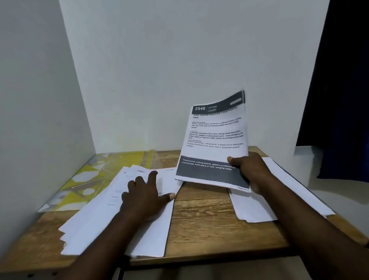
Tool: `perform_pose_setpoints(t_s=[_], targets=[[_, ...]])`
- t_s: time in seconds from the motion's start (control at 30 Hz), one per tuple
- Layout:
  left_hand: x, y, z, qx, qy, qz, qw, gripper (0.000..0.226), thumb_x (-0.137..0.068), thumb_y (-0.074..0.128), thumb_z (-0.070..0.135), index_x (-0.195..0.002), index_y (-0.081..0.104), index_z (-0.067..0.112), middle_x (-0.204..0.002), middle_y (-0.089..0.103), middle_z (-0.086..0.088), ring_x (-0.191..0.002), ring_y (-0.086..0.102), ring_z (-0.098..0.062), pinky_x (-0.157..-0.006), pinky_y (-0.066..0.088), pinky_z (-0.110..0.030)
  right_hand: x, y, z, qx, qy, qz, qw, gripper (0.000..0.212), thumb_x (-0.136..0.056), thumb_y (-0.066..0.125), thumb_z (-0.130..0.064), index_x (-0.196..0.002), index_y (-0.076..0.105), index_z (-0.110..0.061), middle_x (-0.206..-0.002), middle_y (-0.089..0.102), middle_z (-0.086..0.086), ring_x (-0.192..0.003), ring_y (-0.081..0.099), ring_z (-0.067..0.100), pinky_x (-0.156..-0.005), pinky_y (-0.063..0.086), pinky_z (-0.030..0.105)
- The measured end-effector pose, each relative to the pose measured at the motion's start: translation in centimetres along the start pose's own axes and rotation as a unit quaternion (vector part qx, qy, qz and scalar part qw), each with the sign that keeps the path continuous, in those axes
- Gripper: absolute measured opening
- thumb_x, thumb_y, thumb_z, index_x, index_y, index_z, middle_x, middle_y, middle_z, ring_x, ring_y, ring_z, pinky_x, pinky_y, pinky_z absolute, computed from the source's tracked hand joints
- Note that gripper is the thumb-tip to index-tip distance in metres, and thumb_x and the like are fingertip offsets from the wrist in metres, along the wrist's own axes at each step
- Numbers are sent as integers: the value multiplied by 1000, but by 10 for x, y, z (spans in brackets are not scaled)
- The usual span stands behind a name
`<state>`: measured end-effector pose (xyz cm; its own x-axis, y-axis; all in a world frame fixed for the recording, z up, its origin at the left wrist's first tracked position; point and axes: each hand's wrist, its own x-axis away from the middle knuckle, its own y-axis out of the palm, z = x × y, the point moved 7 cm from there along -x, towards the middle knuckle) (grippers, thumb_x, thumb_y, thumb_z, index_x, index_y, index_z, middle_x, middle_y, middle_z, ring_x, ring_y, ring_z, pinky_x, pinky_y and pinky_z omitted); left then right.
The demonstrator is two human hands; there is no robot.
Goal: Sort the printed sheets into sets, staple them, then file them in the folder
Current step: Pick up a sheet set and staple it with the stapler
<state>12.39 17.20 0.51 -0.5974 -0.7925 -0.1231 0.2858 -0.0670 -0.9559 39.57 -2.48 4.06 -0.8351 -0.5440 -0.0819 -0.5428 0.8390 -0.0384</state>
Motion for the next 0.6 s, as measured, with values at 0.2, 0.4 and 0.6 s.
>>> perform_pose_setpoints(t_s=[0.2,0.4,0.6], targets=[[10,-26,14,88,23,107,990,60,-99,61,55,-152,47,30,-153,49,-11,-142,41,-38,-111,37,-53,34,-8,17,-72,38,-62,995,27,-91,77,-6,-118,74,-5,-106,81,11,-99,78,36,-100,59,54],[19,-42,54,614,4,-50,788,43,-105,52,56,-119,70,20,-113,78,-1,-102,74,-22,-92,56,-38,53,0,13,-69,25,-109,991,26,-92,77,-9,-118,75,-8,-111,81,11,-105,77,35,-105,55,57],[31,-35,75,551,47,38,832,19,-104,61,22,-118,72,29,-111,77,11,-104,72,-16,-84,55,-34,70,12,4,-83,-21,-115,990,29,-97,77,-25,-122,75,-10,-113,80,11,-105,77,34,-103,56,57]])
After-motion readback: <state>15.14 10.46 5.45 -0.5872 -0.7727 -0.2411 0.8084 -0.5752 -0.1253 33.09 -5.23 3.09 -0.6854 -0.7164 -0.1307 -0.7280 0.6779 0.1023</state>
